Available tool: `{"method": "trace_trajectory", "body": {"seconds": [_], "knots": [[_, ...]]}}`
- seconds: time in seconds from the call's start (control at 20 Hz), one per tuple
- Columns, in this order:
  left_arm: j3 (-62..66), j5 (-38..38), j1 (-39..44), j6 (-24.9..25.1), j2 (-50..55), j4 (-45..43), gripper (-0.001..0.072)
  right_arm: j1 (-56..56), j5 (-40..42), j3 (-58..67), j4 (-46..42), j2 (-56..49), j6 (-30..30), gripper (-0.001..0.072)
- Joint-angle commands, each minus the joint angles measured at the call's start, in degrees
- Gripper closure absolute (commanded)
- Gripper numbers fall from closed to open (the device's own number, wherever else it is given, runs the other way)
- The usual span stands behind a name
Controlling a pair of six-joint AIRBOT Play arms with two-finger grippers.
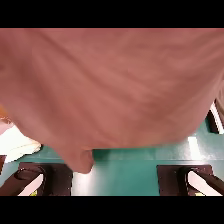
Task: Fold the shirts.
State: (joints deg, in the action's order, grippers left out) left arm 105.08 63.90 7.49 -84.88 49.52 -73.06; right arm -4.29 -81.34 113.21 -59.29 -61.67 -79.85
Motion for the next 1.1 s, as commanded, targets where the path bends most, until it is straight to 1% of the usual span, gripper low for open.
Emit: {"method": "trace_trajectory", "body": {"seconds": [0.0, 0.1, 0.2, 0.35, 0.4, 0.45, 0.5, 0.55, 0.6, 0.65, 0.75, 0.9, 0.95, 1.05], "knots": [[-8.8, 7.7, 0.0, -0.8, 8.8, -0.6, 0.0686, 7.4, -0.5, -6.0, -4.9, -8.9, -0.2, 0.0694], [-16.4, 5.7, 0.0, -0.7, 14.8, -0.5, 0.0686, 10.7, 0.8, -8.7, -9.7, -16.3, -0.2, 0.0694], [-22.0, 0.2, 0.0, -0.6, 21.4, -1.0, 0.0685, 12.2, 3.0, -8.2, -11.0, -24.7, -0.2, 0.0693], [-23.4, -7.8, 0.0, -0.6, 31.0, -1.8, 0.0684, 12.3, 3.6, -2.8, -10.7, -35.6, -0.2, 0.0693], [-23.4, -9.9, 0.0, -0.6, 33.0, -1.8, 0.0664, 12.3, 2.9, -0.5, -10.6, -38.5, -0.3, 0.0693], [-23.4, -12.0, 0.0, -0.7, 34.4, -1.8, 0.0384, 12.3, 2.1, 1.4, -9.7, -40.7, -0.4, 0.0683], [-23.4, -13.6, 0.0, -0.9, 35.1, -1.8, 0.0205, 12.1, 1.1, 3.8, -8.4, -42.7, -0.4, 0.0523], [-23.2, -14.3, 0.0, -0.9, 35.2, -1.8, 0.0209, 11.7, 0.8, 5.2, -6.8, -43.9, -0.4, 0.0308], [-22.6, -13.8, -0.2, -0.7, 35.2, -1.9, 0.0209, 11.0, 0.9, 5.2, -4.2, -44.0, -0.4, 0.0287], [-21.3, -11.6, -1.0, -0.6, 35.2, -1.7, 0.0209, 10.2, 0.8, 4.2, -0.8, -43.5, -0.4, 0.0291], [-18.0, -2.7, -4.4, -0.6, 35.1, -1.3, 0.021, 7.7, -1.0, -0.7, 5.3, -40.4, 1.0, 0.0301], [-20.4, 8.8, -11.4, -0.2, 32.9, 0.9, 0.021, 4.3, -3.8, -12.4, 8.6, -32.7, 4.3, 0.0303], [-23.2, 10.1, -13.3, -0.1, 31.6, 1.9, 0.021, 3.4, -3.6, -16.7, 9.4, -29.9, 4.7, 0.0303], [-31.5, 8.9, -16.0, 0.8, 28.1, 4.3, 0.021, 1.9, -2.1, -25.9, 11.8, -23.7, 6.9, 0.0303]]}}
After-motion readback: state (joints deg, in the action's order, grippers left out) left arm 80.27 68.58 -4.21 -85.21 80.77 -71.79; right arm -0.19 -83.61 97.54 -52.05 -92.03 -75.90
